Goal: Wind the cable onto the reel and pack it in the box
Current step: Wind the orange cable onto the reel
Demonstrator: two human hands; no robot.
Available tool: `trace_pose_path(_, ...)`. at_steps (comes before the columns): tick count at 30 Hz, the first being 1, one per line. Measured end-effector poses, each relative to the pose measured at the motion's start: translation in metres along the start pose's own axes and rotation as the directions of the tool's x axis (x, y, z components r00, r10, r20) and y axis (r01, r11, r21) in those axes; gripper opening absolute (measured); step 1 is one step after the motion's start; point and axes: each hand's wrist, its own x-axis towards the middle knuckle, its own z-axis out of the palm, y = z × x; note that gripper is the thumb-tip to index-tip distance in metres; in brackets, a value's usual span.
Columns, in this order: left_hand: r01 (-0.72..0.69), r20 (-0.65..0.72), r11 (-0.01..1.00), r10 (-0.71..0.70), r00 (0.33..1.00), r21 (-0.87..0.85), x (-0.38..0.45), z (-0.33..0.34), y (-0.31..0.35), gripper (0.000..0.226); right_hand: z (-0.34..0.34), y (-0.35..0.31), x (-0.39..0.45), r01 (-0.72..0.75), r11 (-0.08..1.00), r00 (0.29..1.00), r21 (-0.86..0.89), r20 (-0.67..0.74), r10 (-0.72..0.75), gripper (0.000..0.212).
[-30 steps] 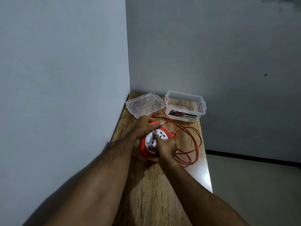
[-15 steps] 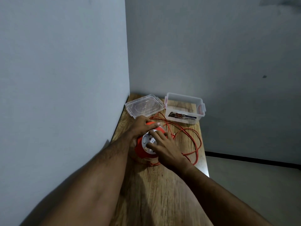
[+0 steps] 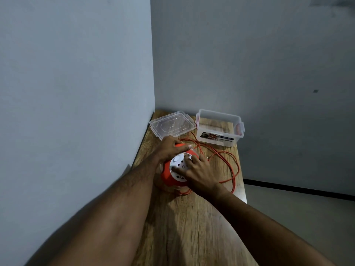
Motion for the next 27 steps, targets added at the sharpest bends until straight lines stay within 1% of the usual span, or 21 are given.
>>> trace_pose_path(2, -0.001, -0.012, 1.0, 0.001, 1.0, 0.001, 0.002, 0.001, 0.0, 0.035, 0.001, -0.008, 0.001, -0.16, 0.985, 0.987, 0.069, 0.043, 0.157, 0.081)
trace_pose_path(4, -0.002, -0.016, 1.0, 0.002, 1.0, 0.013, 0.002, 0.002, 0.004, 0.038, 0.001, -0.017, 0.002, -0.313, 0.925, 0.95, 0.216, 0.056, 0.309, 0.081)
trace_pose_path(5, -0.004, -0.021, 1.0, 0.005, 1.0, 0.016, 0.002, 0.002, 0.006, 0.039, 0.001, -0.021, 0.004, -0.402, 0.867, 0.913, 0.293, 0.06, 0.403, 0.078)
trace_pose_path(6, -0.011, -0.03, 1.0, 0.012, 0.999, 0.018, 0.002, 0.004, 0.008, 0.039, 0.002, -0.025, 0.005, -0.495, 0.792, 0.859, 0.358, 0.068, 0.507, 0.074)
trace_pose_path(7, -0.021, -0.046, 1.0, 0.022, 0.999, 0.02, 0.002, 0.005, 0.009, 0.039, 0.002, -0.029, 0.006, -0.585, 0.694, 0.786, 0.42, 0.08, 0.614, 0.071)
trace_pose_path(9, -0.033, -0.081, 0.999, 0.035, 0.996, 0.024, 0.002, 0.006, 0.011, 0.04, -0.004, -0.038, 0.011, -0.699, 0.455, 0.605, 0.551, 0.118, 0.787, 0.068)
trace_pose_path(11, -0.035, -0.086, 0.999, 0.038, 0.996, 0.03, 0.002, 0.009, 0.011, 0.041, -0.01, -0.048, 0.015, -0.723, 0.236, 0.446, 0.649, 0.178, 0.877, 0.065)
trace_pose_path(12, -0.038, -0.081, 0.998, 0.041, 0.996, 0.04, 0.003, 0.011, 0.011, 0.04, -0.012, -0.05, 0.017, -0.716, 0.124, 0.38, 0.687, 0.235, 0.895, 0.065)
trace_pose_path(13, -0.042, -0.081, 0.998, 0.046, 0.996, 0.055, 0.002, 0.012, 0.012, 0.038, -0.014, -0.051, 0.019, -0.693, 0.02, 0.331, 0.721, 0.293, 0.897, 0.065)
trace_pose_path(14, -0.046, -0.081, 0.997, 0.051, 0.995, 0.067, 0.001, 0.012, 0.012, 0.035, -0.014, -0.051, 0.02, -0.66, -0.058, 0.308, 0.749, 0.34, 0.889, 0.065)
trace_pose_path(15, -0.052, -0.079, 0.996, 0.057, 0.995, 0.067, 0.001, 0.012, 0.012, 0.033, -0.014, -0.051, 0.019, -0.636, -0.086, 0.317, 0.767, 0.361, 0.877, 0.065)
trace_pose_path(16, -0.053, -0.079, 0.997, 0.057, 0.995, 0.054, 0.002, 0.011, 0.01, 0.033, -0.014, -0.049, 0.018, -0.632, -0.049, 0.356, 0.773, 0.347, 0.868, 0.065)
trace_pose_path(17, -0.05, -0.086, 0.998, 0.053, 0.995, 0.036, 0.002, 0.008, 0.008, 0.036, -0.014, -0.048, 0.017, -0.644, 0.048, 0.419, 0.764, 0.3, 0.857, 0.065)
trace_pose_path(18, -0.042, -0.093, 0.999, 0.043, 0.995, 0.01, 0.004, 0.006, 0.006, 0.037, -0.014, -0.045, 0.014, -0.652, 0.192, 0.496, 0.733, 0.221, 0.84, 0.063)
trace_pose_path(20, -0.024, -0.103, 0.999, 0.02, 0.995, -0.036, 0.006, 0.002, 0.004, 0.041, -0.011, -0.036, 0.005, -0.614, 0.524, 0.66, 0.59, 0.019, 0.751, 0.052)
trace_pose_path(21, -0.015, -0.101, 0.999, 0.01, 0.995, -0.043, 0.008, 0.001, 0.003, 0.043, -0.008, -0.031, 0.002, -0.557, 0.658, 0.737, 0.507, -0.065, 0.673, 0.047)
trace_pose_path(22, -0.009, -0.092, 0.999, 0.005, 0.996, -0.04, 0.01, 0.0, 0.003, 0.044, -0.005, -0.025, -0.001, -0.473, 0.763, 0.806, 0.44, -0.133, 0.577, 0.044)
trace_pose_path(23, -0.009, -0.083, 0.999, 0.006, 0.997, -0.042, 0.011, -0.001, 0.003, 0.043, -0.002, -0.019, -0.002, -0.377, 0.841, 0.869, 0.388, -0.166, 0.466, 0.045)
trace_pose_path(24, -0.01, -0.074, 0.999, 0.007, 0.997, -0.046, 0.011, -0.001, 0.003, 0.042, 0.0, -0.013, -0.004, -0.285, 0.896, 0.922, 0.341, -0.158, 0.354, 0.049)
trace_pose_path(25, -0.01, -0.069, 0.998, 0.006, 0.998, -0.056, 0.012, -0.001, 0.002, 0.041, 0.0, -0.008, -0.004, -0.219, 0.931, 0.956, 0.293, -0.125, 0.265, 0.056)
trace_pose_path(27, -0.007, -0.06, 0.997, 0.003, 0.998, -0.072, 0.013, -0.001, 0.0, 0.04, -0.005, 0.002, -0.004, -0.159, 0.96, 0.984, 0.232, -0.043, 0.173, 0.072)
